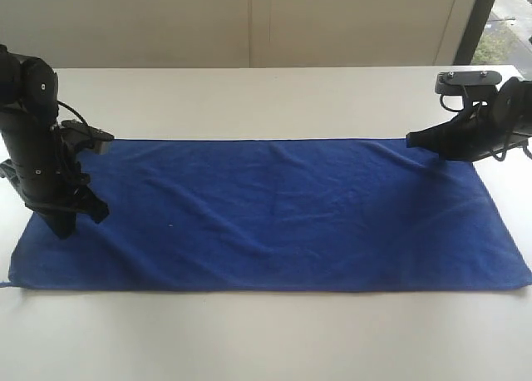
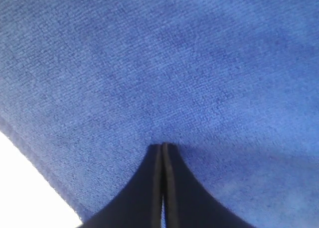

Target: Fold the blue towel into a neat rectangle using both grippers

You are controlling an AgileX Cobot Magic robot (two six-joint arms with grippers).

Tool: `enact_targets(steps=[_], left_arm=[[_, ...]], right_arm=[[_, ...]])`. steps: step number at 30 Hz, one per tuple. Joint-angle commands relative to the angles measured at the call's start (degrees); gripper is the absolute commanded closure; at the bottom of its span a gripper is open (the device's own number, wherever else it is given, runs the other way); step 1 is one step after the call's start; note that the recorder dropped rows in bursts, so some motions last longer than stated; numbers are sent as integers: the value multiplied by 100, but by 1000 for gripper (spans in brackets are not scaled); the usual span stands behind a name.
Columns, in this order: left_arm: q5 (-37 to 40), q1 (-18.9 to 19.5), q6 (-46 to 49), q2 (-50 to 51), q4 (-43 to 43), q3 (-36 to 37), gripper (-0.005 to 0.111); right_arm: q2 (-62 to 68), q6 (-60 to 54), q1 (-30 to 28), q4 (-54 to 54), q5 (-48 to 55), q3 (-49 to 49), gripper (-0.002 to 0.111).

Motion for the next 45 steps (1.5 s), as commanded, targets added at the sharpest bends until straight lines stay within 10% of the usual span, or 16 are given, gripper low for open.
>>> enact_targets(steps=[1,45], left_arm=[[140,-25,17,109,-67,48,107],[-162,-25,135,43,69,-51,107]], right_arm=[[26,-39,-8,-101,-193,26,108],[207,-168,-8,-101,-674,-7,108]])
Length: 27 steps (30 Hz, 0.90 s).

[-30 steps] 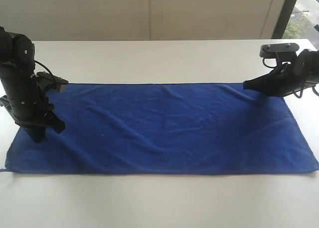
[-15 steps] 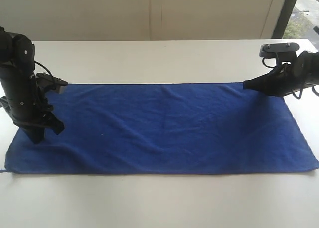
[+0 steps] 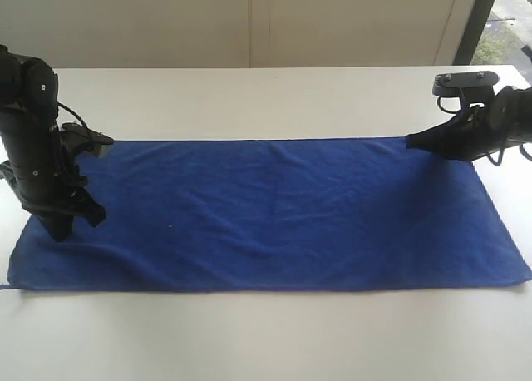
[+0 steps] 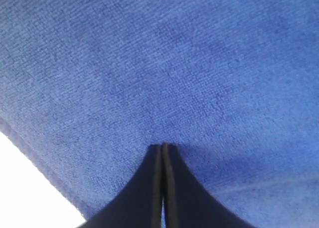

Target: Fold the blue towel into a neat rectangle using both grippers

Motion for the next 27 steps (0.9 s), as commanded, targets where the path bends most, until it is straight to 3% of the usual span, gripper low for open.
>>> enact_targets(steps=[1,10,18,27], left_arm=[[-312,-25,-15,18,22,-66,107],[-368,-25,-17,-207,-139,-375,107],[471,-25,-6,-207,-176,-455,107],[694,-25,-6,-48,-225,-402,107]], right_arm=[[-6,-33,-8,-37,-169,-7,108],[-278,-33,-8,-37,-212,-7,108],[-561,-33,-8,-37,-169,-7,108],[-559,-33,-8,-37,149,17,108]])
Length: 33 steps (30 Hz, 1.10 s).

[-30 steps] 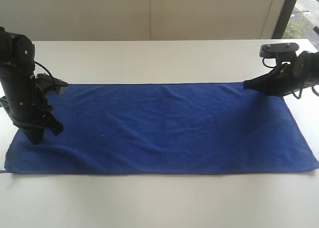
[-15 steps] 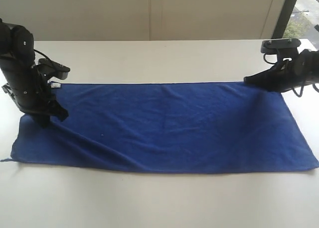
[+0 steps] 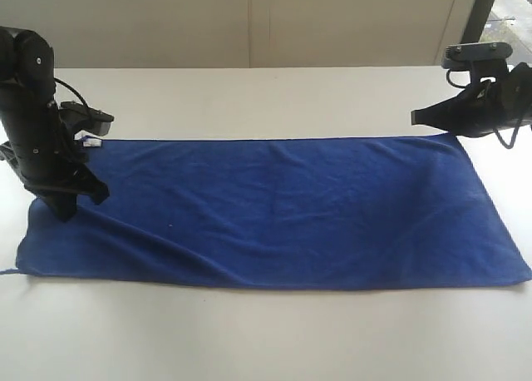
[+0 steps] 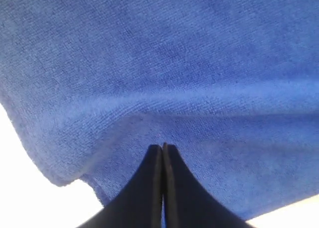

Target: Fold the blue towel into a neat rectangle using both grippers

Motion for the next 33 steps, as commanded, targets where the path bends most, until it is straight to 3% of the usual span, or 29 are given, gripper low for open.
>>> enact_targets(steps=[1,5,33], left_arm=[[405,-25,-22,105,-73,45,107],[732,-25,178,147,-120,45,107],[1130,-25,408,359,-181,45,107]], right_arm=[[-49,-33,-8,-37,150,25,108],[-49,-33,-8,-37,221,25,108],[-49,-33,-8,-37,286,25,108]])
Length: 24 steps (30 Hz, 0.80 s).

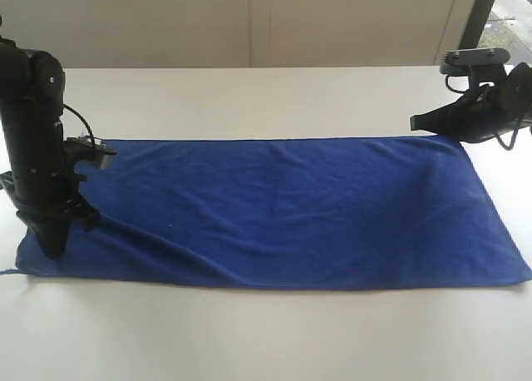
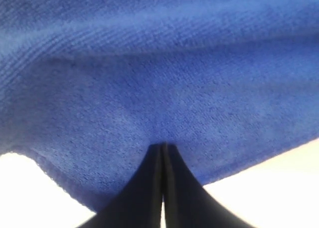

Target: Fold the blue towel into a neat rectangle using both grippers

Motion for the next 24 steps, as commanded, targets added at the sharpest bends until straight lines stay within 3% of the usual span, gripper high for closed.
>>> enact_targets(steps=[1,24], left_arm=[[176,-25,30,-24,-49,45,107],[631,-25,30,237,283,45,107]], right_arm=[[-49,-33,-8,-37,16,25,108],[-49,-33,-8,-37,37,25,108]])
